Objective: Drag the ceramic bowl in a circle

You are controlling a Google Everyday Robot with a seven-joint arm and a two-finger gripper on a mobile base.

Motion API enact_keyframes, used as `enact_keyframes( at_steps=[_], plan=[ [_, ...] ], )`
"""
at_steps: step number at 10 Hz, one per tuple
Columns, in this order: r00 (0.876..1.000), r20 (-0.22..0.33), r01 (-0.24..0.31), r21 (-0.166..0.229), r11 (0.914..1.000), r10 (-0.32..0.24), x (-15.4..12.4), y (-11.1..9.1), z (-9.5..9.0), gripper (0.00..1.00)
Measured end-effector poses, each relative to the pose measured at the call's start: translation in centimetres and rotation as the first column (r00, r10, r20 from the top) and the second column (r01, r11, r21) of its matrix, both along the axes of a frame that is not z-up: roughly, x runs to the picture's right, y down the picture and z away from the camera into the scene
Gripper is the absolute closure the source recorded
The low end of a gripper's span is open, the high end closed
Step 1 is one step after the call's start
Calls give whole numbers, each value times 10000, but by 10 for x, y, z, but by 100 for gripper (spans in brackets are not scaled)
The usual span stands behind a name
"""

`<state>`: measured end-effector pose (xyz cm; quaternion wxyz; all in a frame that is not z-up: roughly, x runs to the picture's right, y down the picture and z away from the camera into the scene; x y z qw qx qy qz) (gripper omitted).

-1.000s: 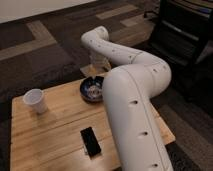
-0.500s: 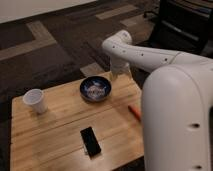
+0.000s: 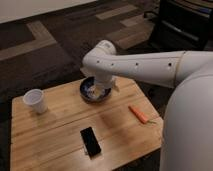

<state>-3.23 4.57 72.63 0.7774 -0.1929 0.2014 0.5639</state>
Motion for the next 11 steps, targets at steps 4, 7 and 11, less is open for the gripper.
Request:
enact_keyframes(
  at_steps=[4,7,11],
  plan=[
    [9601,2329,1752,-692,9821,-1549,-108,13,26,35],
    [8964,3552,3174,-966,9434,-2652,-142,-1,66,35],
    [8529,3849,4097,-747,9092,-3527,-135,-63,110,35]
  ],
)
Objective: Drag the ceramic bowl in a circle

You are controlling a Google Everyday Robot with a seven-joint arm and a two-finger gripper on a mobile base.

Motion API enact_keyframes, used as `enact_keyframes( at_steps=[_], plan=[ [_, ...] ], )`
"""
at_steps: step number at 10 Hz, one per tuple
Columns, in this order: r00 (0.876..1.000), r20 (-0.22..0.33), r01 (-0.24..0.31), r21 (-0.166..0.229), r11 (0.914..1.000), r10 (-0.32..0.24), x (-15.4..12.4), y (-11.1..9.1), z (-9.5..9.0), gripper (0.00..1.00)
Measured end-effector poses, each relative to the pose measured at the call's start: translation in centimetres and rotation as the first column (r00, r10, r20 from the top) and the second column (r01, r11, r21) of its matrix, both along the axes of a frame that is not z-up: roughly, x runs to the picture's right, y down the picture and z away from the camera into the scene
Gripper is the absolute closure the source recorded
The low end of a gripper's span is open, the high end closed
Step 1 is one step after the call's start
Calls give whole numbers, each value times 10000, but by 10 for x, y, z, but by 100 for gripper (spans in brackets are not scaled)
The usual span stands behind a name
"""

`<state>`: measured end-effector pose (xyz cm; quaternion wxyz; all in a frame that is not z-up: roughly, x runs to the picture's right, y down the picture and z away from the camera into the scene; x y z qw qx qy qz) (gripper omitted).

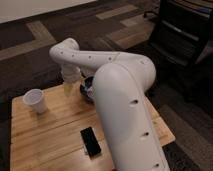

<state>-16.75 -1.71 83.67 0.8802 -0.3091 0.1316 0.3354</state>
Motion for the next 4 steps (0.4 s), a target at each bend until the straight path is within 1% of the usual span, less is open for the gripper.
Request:
enact_keyframes(
  at_steps=[1,2,4],
  plan=[
    [10000,53,79,182,9998,-80,3,-17,6,35],
    [10000,68,6,395,9992,-9,7,-32,10,35],
    [10000,68,10,419,9991,-13,7,-34,10,35]
  ],
)
